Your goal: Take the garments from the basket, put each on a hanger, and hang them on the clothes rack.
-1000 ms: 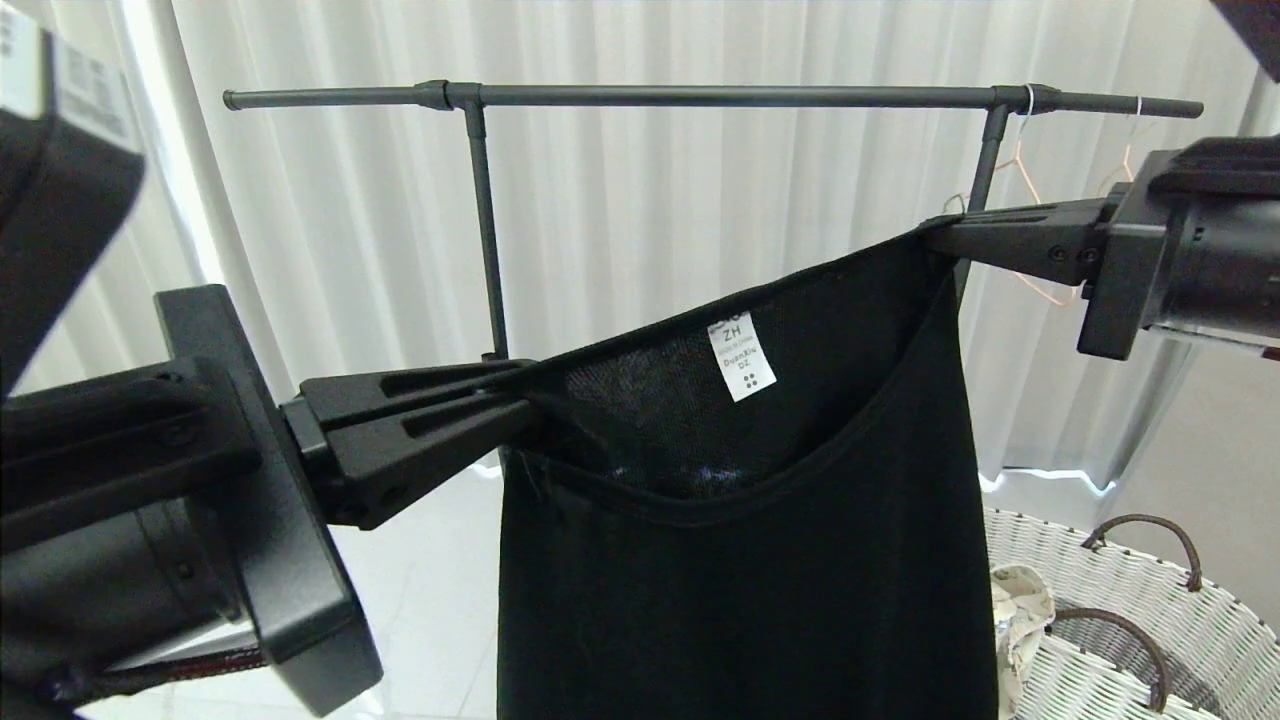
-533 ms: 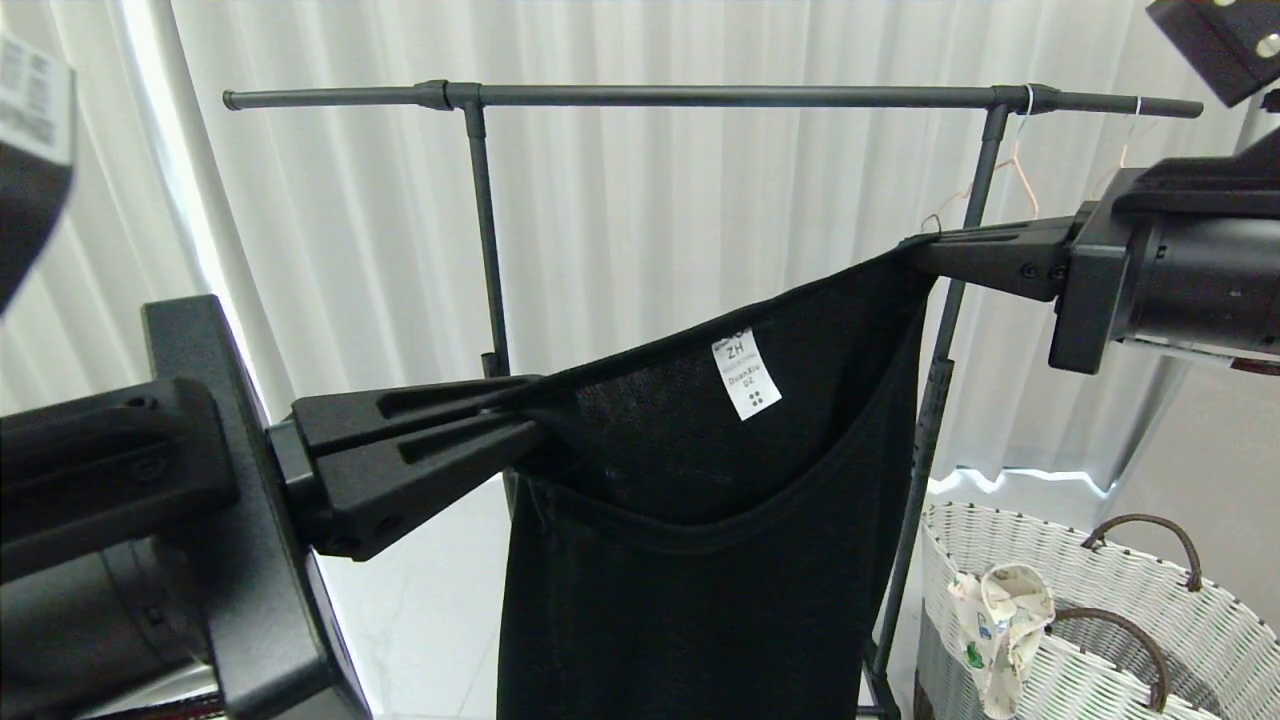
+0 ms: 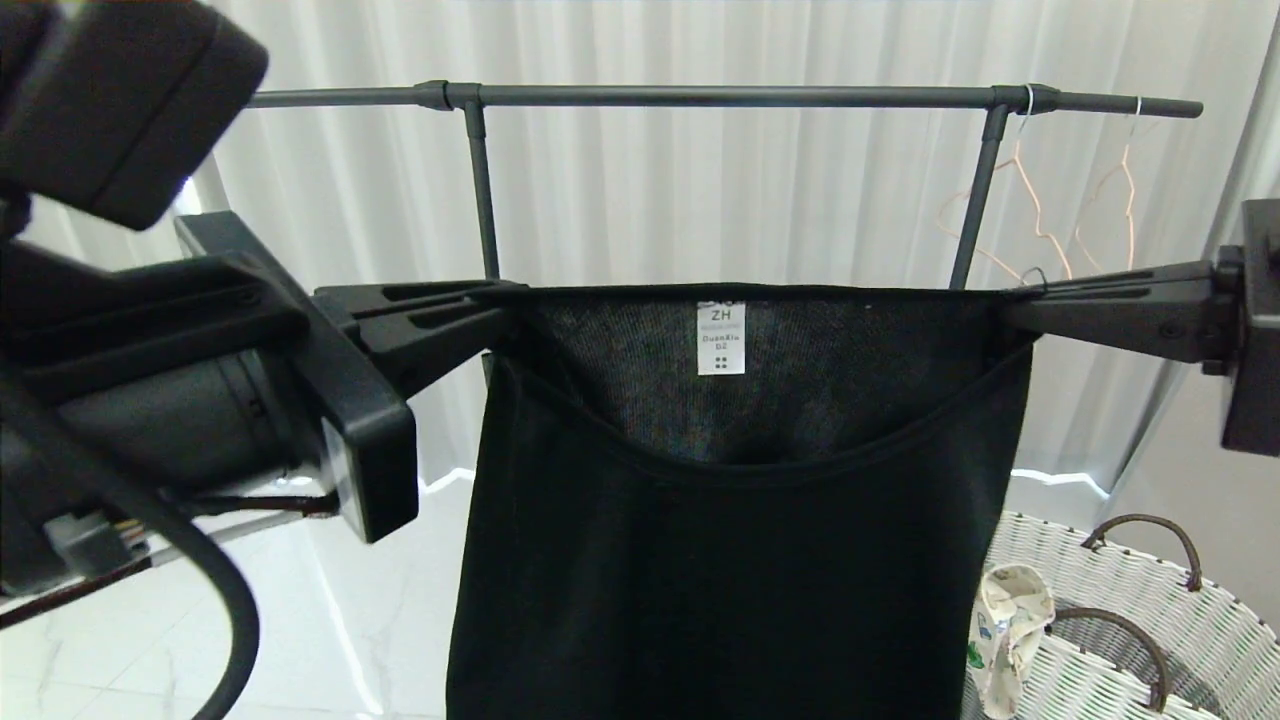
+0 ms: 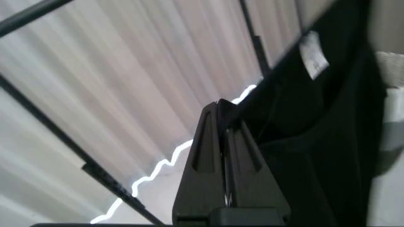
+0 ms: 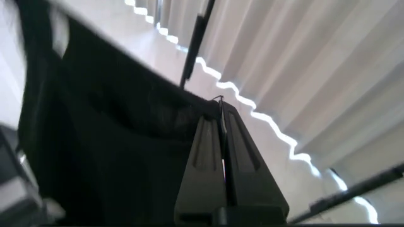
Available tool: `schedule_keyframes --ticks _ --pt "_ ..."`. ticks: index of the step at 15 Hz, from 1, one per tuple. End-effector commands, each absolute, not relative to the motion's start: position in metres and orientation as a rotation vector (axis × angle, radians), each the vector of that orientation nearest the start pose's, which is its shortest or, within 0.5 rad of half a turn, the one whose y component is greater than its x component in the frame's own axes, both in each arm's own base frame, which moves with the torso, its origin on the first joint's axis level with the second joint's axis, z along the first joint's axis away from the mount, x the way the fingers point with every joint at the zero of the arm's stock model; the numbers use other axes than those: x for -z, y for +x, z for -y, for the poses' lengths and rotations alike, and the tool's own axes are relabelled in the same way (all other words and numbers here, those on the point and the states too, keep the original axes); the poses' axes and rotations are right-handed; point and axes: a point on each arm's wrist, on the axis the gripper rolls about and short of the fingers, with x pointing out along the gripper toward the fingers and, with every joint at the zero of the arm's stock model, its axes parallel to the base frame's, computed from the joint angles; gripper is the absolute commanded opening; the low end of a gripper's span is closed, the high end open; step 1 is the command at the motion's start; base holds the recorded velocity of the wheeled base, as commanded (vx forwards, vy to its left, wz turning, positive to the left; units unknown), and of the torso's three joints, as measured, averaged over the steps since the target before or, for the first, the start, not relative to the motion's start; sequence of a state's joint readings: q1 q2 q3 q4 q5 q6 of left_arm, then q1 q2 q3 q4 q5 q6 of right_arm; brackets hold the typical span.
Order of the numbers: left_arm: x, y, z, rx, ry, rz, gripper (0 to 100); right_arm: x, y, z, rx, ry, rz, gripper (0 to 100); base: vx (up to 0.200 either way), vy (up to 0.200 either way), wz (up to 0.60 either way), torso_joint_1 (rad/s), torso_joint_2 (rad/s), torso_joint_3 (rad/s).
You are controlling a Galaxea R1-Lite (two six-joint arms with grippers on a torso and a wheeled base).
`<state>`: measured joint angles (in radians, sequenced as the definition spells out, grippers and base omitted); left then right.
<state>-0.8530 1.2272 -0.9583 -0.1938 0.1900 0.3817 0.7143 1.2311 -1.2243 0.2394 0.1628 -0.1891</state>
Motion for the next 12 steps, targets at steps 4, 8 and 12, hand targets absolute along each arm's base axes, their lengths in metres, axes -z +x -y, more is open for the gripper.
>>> schedule_keyframes --ticks 4,8,12 --pt "-0.307 0.1454 0.1557 0.647 0.421 0.057 0 -0.3358 0.105 -0.097 -0.916 -0.346 -0.126 0 0.0 0.0 0.0 0.0 0.0 0.0" --pt "-0.307 0.1456 0.1555 0.633 0.456 0.066 0 -0.3351 0.1059 -0.0978 -0.915 -0.347 -0.129 0 0.0 0.0 0.0 0.0 0.0 0.0" --pt "-0.3075 0.1456 0.1555 0.633 0.455 0.067 0 -0.3351 0.1061 -0.0976 -0.912 -0.346 -0.13 0 0.0 0.0 0.0 0.0 0.0 0.0"
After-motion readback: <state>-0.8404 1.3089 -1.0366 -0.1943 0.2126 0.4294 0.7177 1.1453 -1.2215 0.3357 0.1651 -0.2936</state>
